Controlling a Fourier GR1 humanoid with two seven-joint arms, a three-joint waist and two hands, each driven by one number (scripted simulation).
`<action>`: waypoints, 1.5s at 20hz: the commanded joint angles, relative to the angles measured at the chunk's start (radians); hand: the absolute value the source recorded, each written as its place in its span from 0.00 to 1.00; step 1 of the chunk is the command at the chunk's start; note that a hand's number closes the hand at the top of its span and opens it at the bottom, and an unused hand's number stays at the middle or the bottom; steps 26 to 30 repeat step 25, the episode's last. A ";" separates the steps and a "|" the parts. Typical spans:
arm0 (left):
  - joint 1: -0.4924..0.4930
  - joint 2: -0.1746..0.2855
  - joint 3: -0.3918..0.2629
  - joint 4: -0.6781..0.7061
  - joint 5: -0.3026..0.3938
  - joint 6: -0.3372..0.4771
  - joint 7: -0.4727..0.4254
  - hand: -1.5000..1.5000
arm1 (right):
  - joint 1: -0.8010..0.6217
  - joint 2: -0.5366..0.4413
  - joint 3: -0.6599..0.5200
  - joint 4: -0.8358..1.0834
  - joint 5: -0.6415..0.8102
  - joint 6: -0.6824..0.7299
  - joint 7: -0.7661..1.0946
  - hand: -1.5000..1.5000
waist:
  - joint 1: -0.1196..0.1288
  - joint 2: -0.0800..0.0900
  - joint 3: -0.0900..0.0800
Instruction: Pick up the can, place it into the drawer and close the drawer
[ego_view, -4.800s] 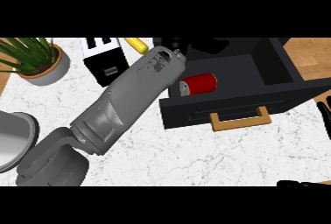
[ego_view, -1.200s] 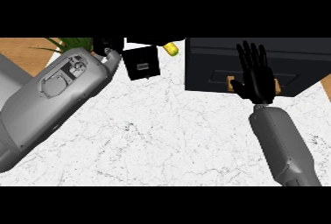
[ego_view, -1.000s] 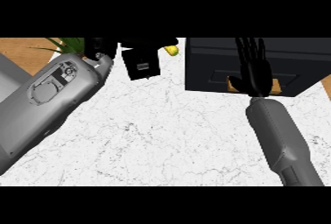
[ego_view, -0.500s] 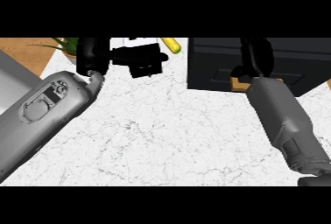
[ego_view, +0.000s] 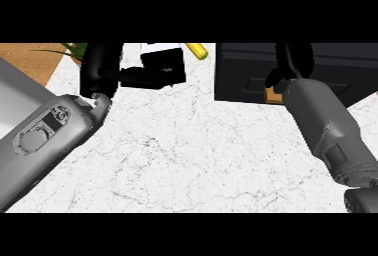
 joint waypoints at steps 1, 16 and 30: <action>-0.001 0.003 -0.003 -0.033 -0.022 0.018 0.026 0.00 | -0.075 0.027 -0.039 0.019 -0.040 -0.007 -0.014 0.00 | 0.019 0.001 0.003; 0.143 0.026 0.030 -0.074 -0.025 -0.010 -0.042 0.00 | -0.120 0.126 -0.334 -0.054 -0.401 0.122 -0.322 0.00 | -0.013 -0.014 0.002; 0.208 0.054 0.085 -0.100 -0.031 -0.043 -0.057 0.00 | -0.147 0.148 -0.447 -0.056 -0.552 0.210 -0.356 0.00 | -0.040 -0.020 0.000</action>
